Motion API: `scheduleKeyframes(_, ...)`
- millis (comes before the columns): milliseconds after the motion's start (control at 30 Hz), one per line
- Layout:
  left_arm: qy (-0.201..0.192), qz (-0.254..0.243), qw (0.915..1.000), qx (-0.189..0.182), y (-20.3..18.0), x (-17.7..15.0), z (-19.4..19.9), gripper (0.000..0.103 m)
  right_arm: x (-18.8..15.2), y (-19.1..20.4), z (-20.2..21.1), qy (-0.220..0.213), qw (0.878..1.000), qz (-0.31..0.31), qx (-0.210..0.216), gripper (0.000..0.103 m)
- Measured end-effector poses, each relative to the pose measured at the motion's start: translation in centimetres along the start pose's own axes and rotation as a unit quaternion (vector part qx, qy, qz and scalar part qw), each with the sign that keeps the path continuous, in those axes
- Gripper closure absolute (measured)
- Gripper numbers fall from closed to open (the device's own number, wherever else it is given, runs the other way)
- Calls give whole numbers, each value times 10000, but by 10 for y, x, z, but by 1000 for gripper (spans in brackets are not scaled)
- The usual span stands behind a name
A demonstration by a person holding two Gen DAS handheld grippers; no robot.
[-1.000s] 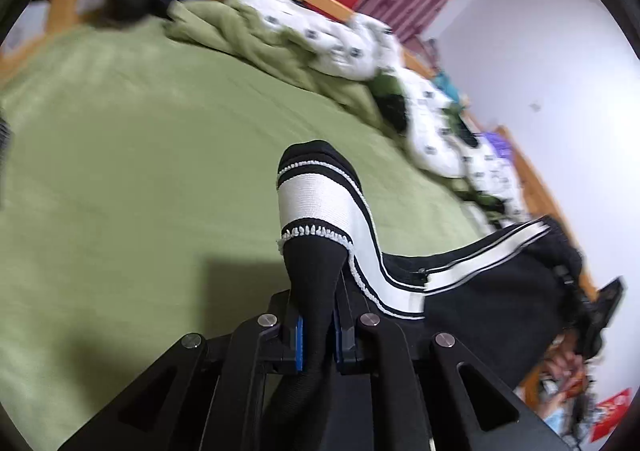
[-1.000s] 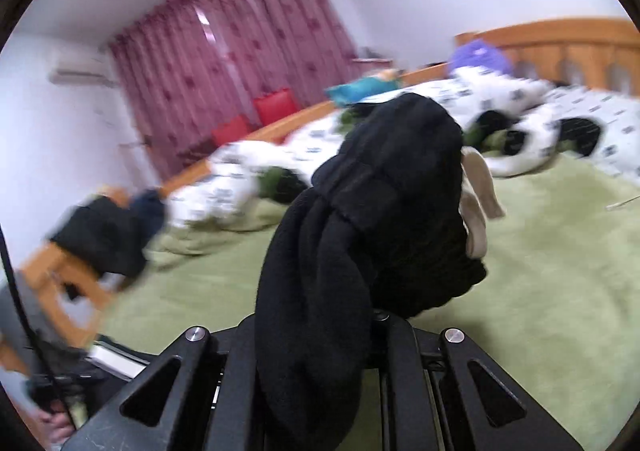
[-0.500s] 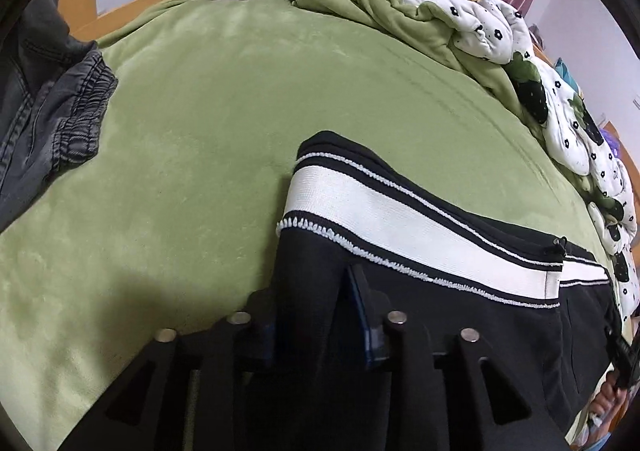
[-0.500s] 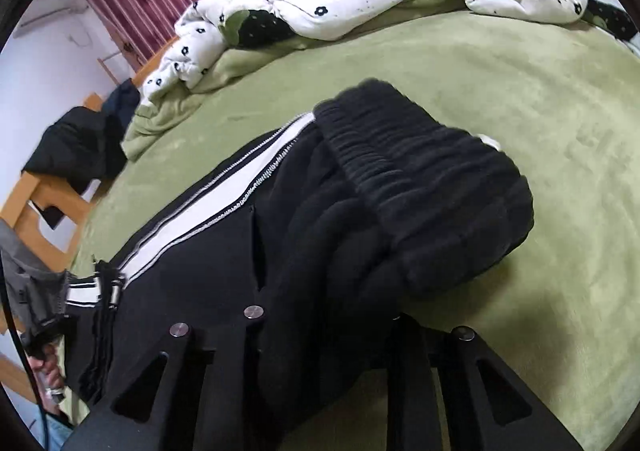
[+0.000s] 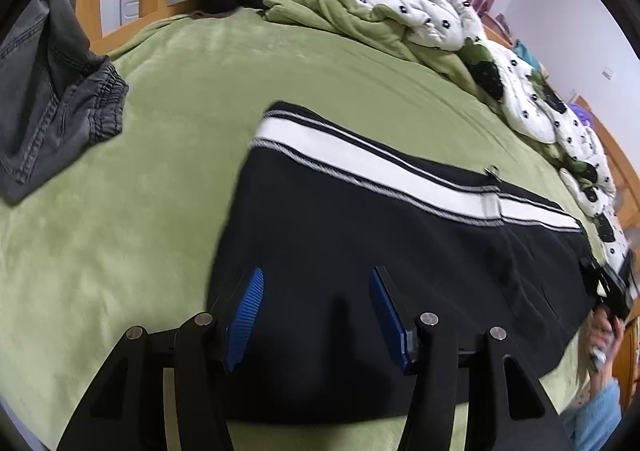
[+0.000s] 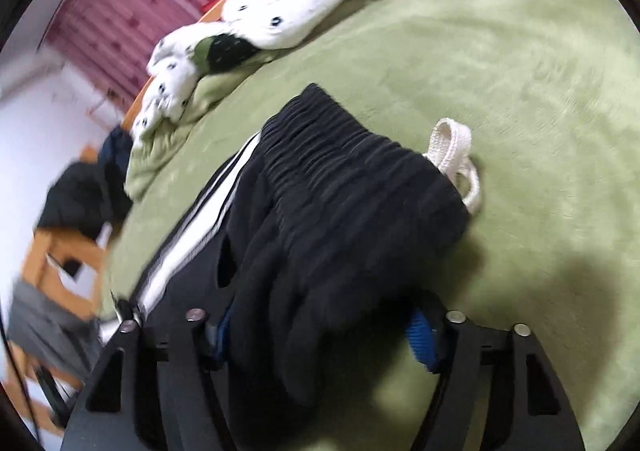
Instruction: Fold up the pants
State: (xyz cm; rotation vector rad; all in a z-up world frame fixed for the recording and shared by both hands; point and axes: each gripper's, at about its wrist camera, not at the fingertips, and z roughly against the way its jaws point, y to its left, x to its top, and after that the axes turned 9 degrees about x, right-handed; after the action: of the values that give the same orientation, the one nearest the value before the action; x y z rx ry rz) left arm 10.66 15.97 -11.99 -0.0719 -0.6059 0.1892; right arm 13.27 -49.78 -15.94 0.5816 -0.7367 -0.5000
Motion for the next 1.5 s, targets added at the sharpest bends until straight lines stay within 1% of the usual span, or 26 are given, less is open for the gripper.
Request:
scheduleKeyframes(33, -15, -15, 10000, -3, -1, -4, 2, 50, 2, 4, 0, -146, 9998, 68, -89, 41)
scheduleKeyframes(67, -23, -22, 10000, 2, -3, -8, 4, 50, 4, 14, 4, -360, 9987, 343, -139, 51)
scheduleKeyframes(100, -29, -7, 10000, -28, -3, -12, 7, 50, 5, 29, 13, -611, 9952, 757, -57, 56)
scheduleKeyframes(200, -97, 43, 9998, -195, -5, -19, 16, 50, 3, 57, 43, -1184, 9801, 1478, 601, 59)
scheduleKeyframes(233, -111, 39, 9997, -217, -5, -22, 17, 50, 3, 60, 43, -1183, 9788, 1587, 524, 58)
scheduleKeyframes(300, -126, -43, 9998, -178, -9, -26, 18, 50, 4, 56, 32, -879, 9807, 1740, 125, 48)
scheduleKeyframes(400, -196, -161, 9997, -54, -18, -31, 20, 50, 6, 22, 4, 105, 9902, 1322, -441, 46)
scheduleKeyframes(433, -236, -192, 9995, -76, -20, -32, 23, 50, 5, 10, 0, 341, 9925, 1097, -421, 45)
scheduleKeyframes(467, -270, -216, 9994, -76, -22, -33, 25, 50, 4, 2, 5, 348, 9943, 973, -265, 44)
scheduleKeyframes(500, -354, -280, 9990, -50, -26, -35, 29, 50, 1, -3, 18, 190, 9959, 881, -123, 44)
scheduleKeyframes(633, -555, -454, 9974, -60, -38, -42, 36, 50, -16, 3, 63, -463, 9893, 1171, -738, 39)
scheduleKeyframes(733, -481, -441, 9975, -271, -52, -46, 30, 49, -28, 26, 89, -1123, 9727, 1614, -1235, 40)
scheduleKeyframes(800, -396, -506, 9974, -328, -63, -50, 21, 49, -33, 46, 100, -1470, 9623, 1988, -1135, 40)
scheduleKeyframes(867, -250, -593, 9976, -261, -78, -61, 6, 49, -37, 66, 92, -1298, 9621, 2308, -647, 40)
scheduleKeyframes(900, -209, -635, 9976, -197, -85, -66, 0, 42, -40, 72, 83, -1106, 9638, 2385, -450, 40)
scheduleKeyframes(933, -315, -710, 9969, -80, -93, -74, -3, 39, -42, 72, 75, -957, 9653, 2397, -407, 40)
scheduleKeyframes(1000, -526, -976, 9937, 146, -106, -85, 1, 38, -46, 63, 47, -462, 9708, 2290, -541, 40)
scheduleKeyframes(1067, -430, -939, 9947, -17, -107, -85, 6, 38, -50, 50, 11, 91, 9684, 2230, -1115, 40)
scheduleKeyframes(1100, -387, -835, 9957, -107, -106, -84, 9, 38, -54, 47, 3, 174, 9636, 2329, -1301, 40)
scheduleKeyframes(1167, -289, -583, 9972, -359, -103, -78, 14, 38, -57, 57, 10, 11, 9589, 2500, -1341, 41)
scheduleKeyframes(1200, -272, -431, 9972, -551, -103, -73, 17, 38, -60, 59, 15, 1, 9604, 2462, -1304, 41)
scheduleKeyframes(1300, -200, -321, 9962, -790, -117, -67, 15, 38, -70, 65, 29, -181, 9614, 2429, -1276, 41)
scheduleKeyframes(1367, -6, -322, 9945, -995, -132, -68, 4, 37, -77, 75, 38, -220, 9615, 2544, -1013, 41)
scheduleKeyframes(1400, 31, -359, 9952, -915, -142, -73, -2, 36, -80, 80, 43, -234, 9612, 2597, -906, 41)
scheduleKeyframes(1467, -289, -619, 9958, -616, -158, -85, 1, 36, -85, 90, 45, -188, 9584, 2705, -893, 41)
scheduleKeyframes(1500, -322, -696, 9954, -566, -160, -88, 2, 36, -87, 95, 44, -174, 9579, 2722, -900, 41)
